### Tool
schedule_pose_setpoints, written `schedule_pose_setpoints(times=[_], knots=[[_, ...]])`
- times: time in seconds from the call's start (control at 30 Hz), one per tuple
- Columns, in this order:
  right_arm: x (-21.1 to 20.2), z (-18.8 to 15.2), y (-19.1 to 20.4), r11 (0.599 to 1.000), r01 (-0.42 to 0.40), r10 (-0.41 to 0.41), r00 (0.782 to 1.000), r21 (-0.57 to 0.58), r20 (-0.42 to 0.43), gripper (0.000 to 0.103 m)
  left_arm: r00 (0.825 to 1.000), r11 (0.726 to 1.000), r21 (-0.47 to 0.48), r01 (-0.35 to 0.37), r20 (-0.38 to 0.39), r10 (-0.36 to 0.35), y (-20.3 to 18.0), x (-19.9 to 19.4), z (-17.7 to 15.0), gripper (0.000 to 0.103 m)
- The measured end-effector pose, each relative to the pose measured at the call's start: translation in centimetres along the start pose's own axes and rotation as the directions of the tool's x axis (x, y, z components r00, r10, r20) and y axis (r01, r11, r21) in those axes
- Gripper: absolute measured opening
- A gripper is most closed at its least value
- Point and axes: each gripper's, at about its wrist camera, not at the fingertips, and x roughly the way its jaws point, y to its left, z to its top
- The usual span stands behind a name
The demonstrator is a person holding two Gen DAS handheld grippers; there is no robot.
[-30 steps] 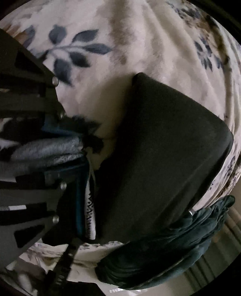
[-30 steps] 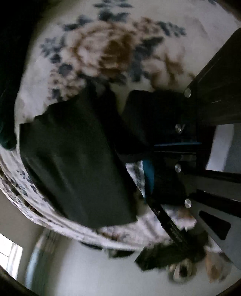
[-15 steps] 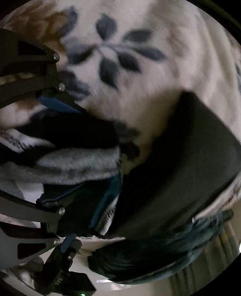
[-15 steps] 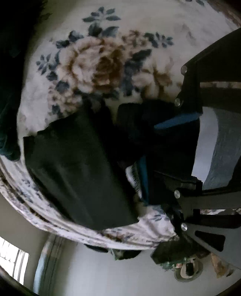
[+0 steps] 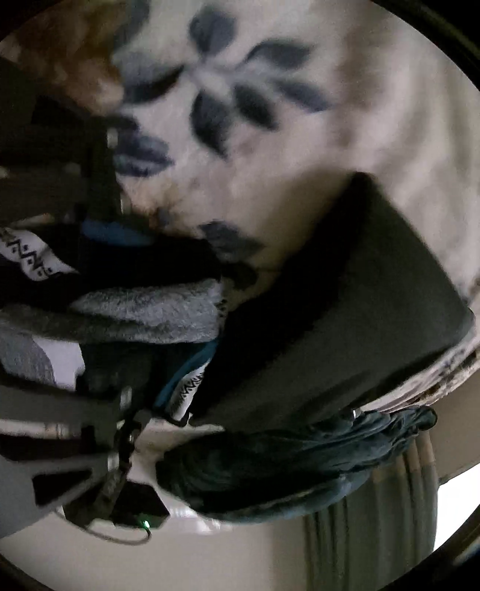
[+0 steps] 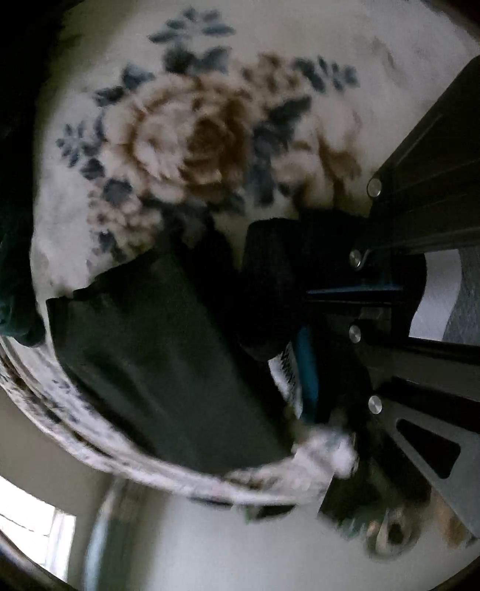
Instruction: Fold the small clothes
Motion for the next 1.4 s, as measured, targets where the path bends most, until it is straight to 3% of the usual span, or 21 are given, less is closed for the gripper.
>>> schedule_pose_setpoints(times=[0.1,0.13,0.17,0.2,0.27,0.3,0.37,0.4,0.47,0.6,0.63,0.67,0.8,0.97,1.1,1.23,1.37,1.4], knots=[[-1.9,0.7,-0.7,0.997,-0.053,0.052,0.998,0.053,0.025,0.008,0.998,0.996,0.07,-0.05,0.039,0.047,-2.2,0.0,1.2,0.062],[-2.4,0.8,-0.6,0.997,-0.063,0.061,0.997,0.048,0.046,0.021,0.995,0.989,0.115,-0.089,0.048,0.084,-3.1,0.4,1.6,0.062],[-2.9,1.0,-0.4,0.996,-0.078,0.076,0.995,0.034,0.062,0.04,0.993,0.984,0.137,-0.112,0.049,0.106,-3.0,0.8,2.0,0.062],[-2.7,1.2,0.3,0.996,-0.087,0.086,0.994,0.014,0.062,0.047,0.989,0.976,0.162,-0.149,0.049,0.143,-3.7,1.9,2.6,0.062],[-1.5,1.6,1.4,0.997,-0.074,0.075,0.997,-0.037,0.02,0.049,0.976,0.953,0.209,-0.219,0.042,0.215,-4.1,3.7,3.1,0.062],[-0.4,1.7,2.1,0.996,-0.051,0.051,0.999,-0.069,-0.006,0.049,0.961,0.932,0.235,-0.274,0.039,0.273,-4.1,4.9,3.5,0.062],[2.6,2.2,2.6,0.99,0.083,-0.088,0.995,-0.112,-0.037,0.048,0.949,0.913,0.268,-0.309,0.025,0.314,-3.3,5.8,3.3,0.064],[3.9,2.4,2.2,0.985,0.137,-0.142,0.989,-0.108,-0.042,0.048,0.948,0.911,0.27,-0.311,0.026,0.316,-3.4,6.0,3.4,0.064],[4.9,2.6,1.5,0.988,0.132,-0.138,0.988,-0.082,-0.07,0.048,0.956,0.92,0.265,-0.29,0.025,0.294,-4.1,5.1,3.5,0.063],[-0.2,0.7,2.7,0.992,0.068,-0.068,0.998,-0.109,0.008,0.048,0.977,0.937,0.278,-0.209,0.1,0.188,-6.1,-0.7,1.6,0.064],[-1.8,-0.2,3.0,0.992,0.046,-0.044,0.999,-0.118,0.021,0.048,0.979,0.942,0.276,-0.19,0.128,0.16,-6.8,-3.1,0.5,0.07],[-3.4,-1.2,3.2,0.992,0.023,-0.02,0.999,-0.126,0.03,0.048,0.979,0.945,0.273,-0.18,0.143,0.146,-7.3,-4.1,0.1,0.079],[-11.5,-8.5,3.5,0.988,-0.047,0.057,0.996,-0.147,0.066,0.054,0.989,0.968,0.247,-0.038,0.15,0.001,-8.1,-10.7,-4.5,0.08],[-19.2,-18.8,1.4,0.994,-0.057,0.061,0.997,-0.092,0.042,0.06,0.995,0.975,0.219,-0.039,0.097,0.018,-8.0,-16.6,-11.2,0.08],[-22.2,-27.3,0.1,0.998,-0.067,0.066,0.997,-0.021,-0.03,0.063,0.994,0.964,0.239,-0.113,0.03,0.109,-6.4,-19.9,-18.4,0.08],[-22.5,-34.9,-3.1,0.997,-0.044,0.049,0.995,0.059,-0.092,0.063,0.979,0.957,0.233,-0.173,-0.065,0.193,-3.5,-16.6,-23.9,0.08],[-20.0,-40.3,-7.1,0.995,0.006,0.007,0.99,0.096,-0.14,0.063,0.939,0.916,0.321,-0.24,-0.163,0.303,-1.0,-9.2,-28.4,0.08],[-19.3,-41.3,-8.1,0.995,0.022,-0.009,0.99,0.095,-0.14,0.063,0.921,0.895,0.352,-0.273,-0.175,0.349,-0.5,-7.5,-29.4,0.08]])
